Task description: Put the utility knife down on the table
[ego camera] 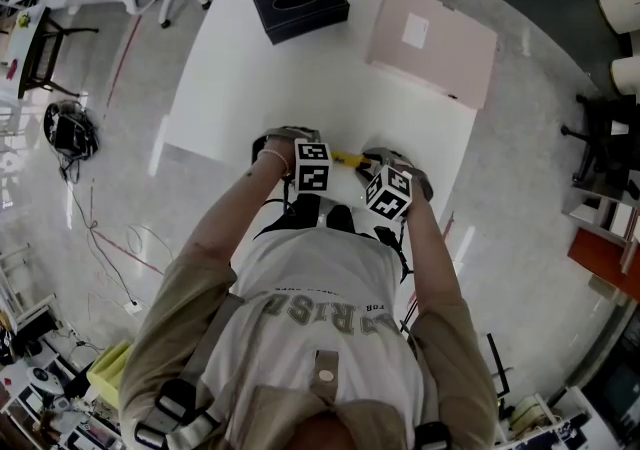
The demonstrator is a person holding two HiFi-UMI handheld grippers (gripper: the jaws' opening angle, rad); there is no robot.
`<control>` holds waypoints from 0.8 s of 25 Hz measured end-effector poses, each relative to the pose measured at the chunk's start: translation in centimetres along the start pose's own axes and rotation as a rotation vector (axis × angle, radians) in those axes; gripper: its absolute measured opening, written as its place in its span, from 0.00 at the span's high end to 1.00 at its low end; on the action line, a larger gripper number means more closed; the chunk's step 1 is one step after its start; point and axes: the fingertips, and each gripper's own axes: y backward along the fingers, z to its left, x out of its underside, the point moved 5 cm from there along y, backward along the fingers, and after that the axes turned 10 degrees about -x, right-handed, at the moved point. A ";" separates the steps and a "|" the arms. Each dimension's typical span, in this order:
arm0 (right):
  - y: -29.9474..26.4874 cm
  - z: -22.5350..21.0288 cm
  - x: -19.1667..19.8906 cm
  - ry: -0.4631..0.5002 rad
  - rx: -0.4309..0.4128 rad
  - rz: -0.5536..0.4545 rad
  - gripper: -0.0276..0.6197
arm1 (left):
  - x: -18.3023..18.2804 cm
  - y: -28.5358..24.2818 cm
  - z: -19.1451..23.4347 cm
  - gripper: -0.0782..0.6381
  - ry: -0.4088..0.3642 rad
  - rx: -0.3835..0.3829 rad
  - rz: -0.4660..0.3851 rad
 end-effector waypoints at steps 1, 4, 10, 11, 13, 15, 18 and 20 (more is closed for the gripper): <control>-0.1 0.0 0.0 0.003 -0.001 0.007 0.72 | 0.0 0.0 0.0 0.73 0.003 -0.005 -0.005; -0.2 -0.1 -0.1 0.003 -0.018 0.029 0.72 | 0.1 0.0 -0.2 0.72 0.012 -0.031 -0.027; -0.5 -0.5 -0.3 -0.019 -0.076 0.063 0.73 | 0.7 0.4 -0.2 0.72 0.080 -0.115 -0.117; -0.6 -0.5 -0.4 -0.022 -0.081 0.065 0.73 | 0.8 0.4 -0.2 0.71 0.097 -0.133 -0.135; -0.5 -0.6 -0.4 -0.029 -0.088 0.065 0.73 | 1.0 0.6 -0.3 0.70 0.127 -0.168 -0.161; -0.5 -0.6 -0.4 -0.040 -0.100 0.064 0.73 | 1.1 0.7 -0.4 0.70 0.145 -0.198 -0.177; -0.5 -0.9 -0.5 -0.056 -0.116 0.062 0.73 | 1.4 0.7 -0.4 0.69 0.184 -0.225 -0.194; -0.4 -1.0 -0.6 -0.059 -0.115 0.063 0.73 | 1.6 0.7 -0.3 0.68 0.225 -0.238 -0.209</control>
